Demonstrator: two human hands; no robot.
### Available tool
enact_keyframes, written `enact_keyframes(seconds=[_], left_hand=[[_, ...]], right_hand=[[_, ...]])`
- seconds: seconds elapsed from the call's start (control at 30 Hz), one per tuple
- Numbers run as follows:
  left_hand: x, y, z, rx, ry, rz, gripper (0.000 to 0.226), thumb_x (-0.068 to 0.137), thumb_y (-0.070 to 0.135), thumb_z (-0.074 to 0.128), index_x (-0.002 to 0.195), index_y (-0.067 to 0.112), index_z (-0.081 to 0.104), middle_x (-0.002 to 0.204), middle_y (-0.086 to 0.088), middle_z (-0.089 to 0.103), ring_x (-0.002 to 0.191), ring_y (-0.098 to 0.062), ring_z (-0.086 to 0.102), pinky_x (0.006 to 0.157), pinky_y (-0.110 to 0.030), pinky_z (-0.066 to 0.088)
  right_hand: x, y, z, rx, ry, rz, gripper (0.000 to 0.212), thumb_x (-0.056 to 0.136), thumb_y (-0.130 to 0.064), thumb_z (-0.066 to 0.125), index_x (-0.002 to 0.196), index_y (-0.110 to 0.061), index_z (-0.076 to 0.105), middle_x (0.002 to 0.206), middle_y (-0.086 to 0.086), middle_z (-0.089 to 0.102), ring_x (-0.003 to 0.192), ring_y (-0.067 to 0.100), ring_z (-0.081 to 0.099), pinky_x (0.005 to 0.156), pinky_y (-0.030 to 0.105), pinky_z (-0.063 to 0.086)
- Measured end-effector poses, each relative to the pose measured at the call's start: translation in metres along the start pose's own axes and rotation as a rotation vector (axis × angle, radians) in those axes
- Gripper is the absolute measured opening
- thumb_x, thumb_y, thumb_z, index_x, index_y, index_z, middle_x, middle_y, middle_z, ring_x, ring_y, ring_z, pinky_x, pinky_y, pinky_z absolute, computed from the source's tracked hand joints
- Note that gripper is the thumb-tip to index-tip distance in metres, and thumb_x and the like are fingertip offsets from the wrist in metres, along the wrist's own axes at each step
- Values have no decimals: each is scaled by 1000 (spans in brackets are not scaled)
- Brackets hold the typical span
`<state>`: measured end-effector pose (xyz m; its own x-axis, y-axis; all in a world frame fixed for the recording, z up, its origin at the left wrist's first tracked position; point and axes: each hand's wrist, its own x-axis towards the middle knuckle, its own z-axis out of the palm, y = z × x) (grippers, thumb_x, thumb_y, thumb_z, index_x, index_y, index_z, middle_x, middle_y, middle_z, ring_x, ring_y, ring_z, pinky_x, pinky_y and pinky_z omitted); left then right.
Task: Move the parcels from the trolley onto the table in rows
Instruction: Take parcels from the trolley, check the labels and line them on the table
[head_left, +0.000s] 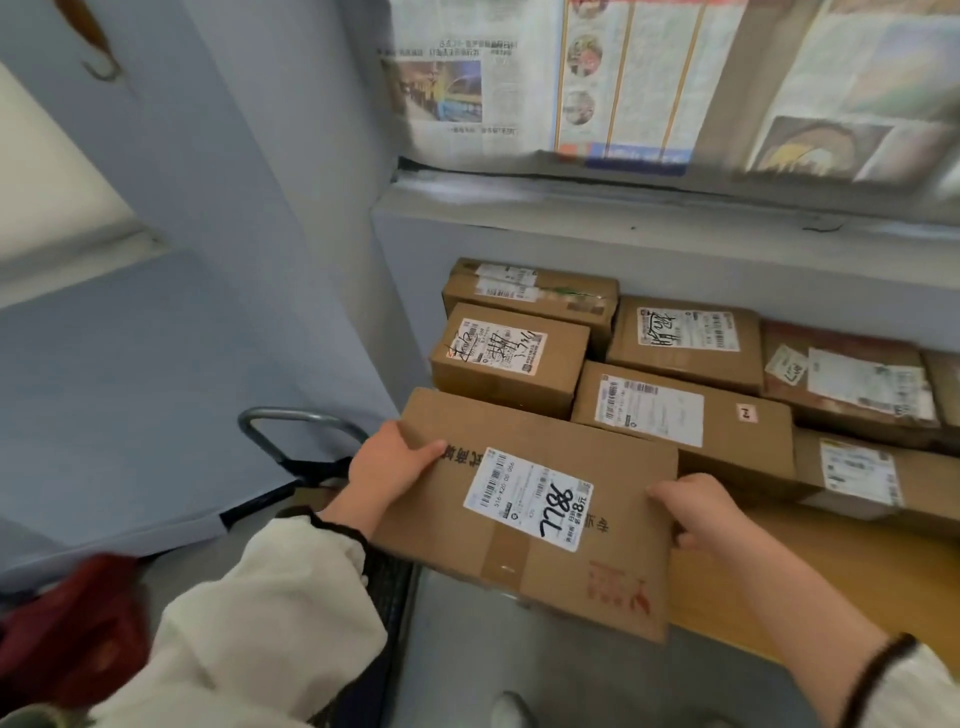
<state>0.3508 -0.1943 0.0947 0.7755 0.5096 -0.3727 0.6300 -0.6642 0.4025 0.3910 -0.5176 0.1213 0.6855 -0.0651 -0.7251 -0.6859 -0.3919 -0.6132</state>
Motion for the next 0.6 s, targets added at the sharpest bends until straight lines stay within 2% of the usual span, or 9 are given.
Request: enact_keyframes(seconds=[0.1, 0.33, 0.47, 0.6], left_hand=[[14, -6, 3, 32, -29, 10, 76, 74, 70, 57, 125, 16, 44, 123, -5, 58, 108, -25, 58, 84, -37, 47], [33, -9, 9, 47, -39, 14, 73, 70, 69, 62, 118, 18, 43, 114, -3, 58, 101, -23, 59, 81, -39, 50], [32, -8, 11, 70, -17, 23, 68, 72, 68, 62, 116, 19, 43, 113, -3, 59, 100, -23, 59, 72, -34, 45], [26, -7, 12, 55, -16, -3, 69, 74, 67, 60, 119, 18, 42, 115, -4, 58, 102, -23, 58, 73, -35, 45]], right_hand=[[8, -7, 9, -68, 29, 16, 3, 90, -8, 55, 87, -6, 54, 91, 14, 58, 86, 31, 55, 67, 40, 48], [26, -1, 13, -135, 77, 43, 6, 89, -13, 58, 88, -7, 56, 88, 11, 60, 73, 22, 55, 48, 31, 42], [37, 1, 16, -172, 121, 66, 8, 88, -14, 61, 85, -9, 55, 85, 10, 60, 70, 22, 55, 45, 31, 41], [40, -1, 17, -207, 125, 88, 9, 87, -13, 62, 88, -8, 54, 87, 12, 60, 69, 25, 55, 44, 33, 42]])
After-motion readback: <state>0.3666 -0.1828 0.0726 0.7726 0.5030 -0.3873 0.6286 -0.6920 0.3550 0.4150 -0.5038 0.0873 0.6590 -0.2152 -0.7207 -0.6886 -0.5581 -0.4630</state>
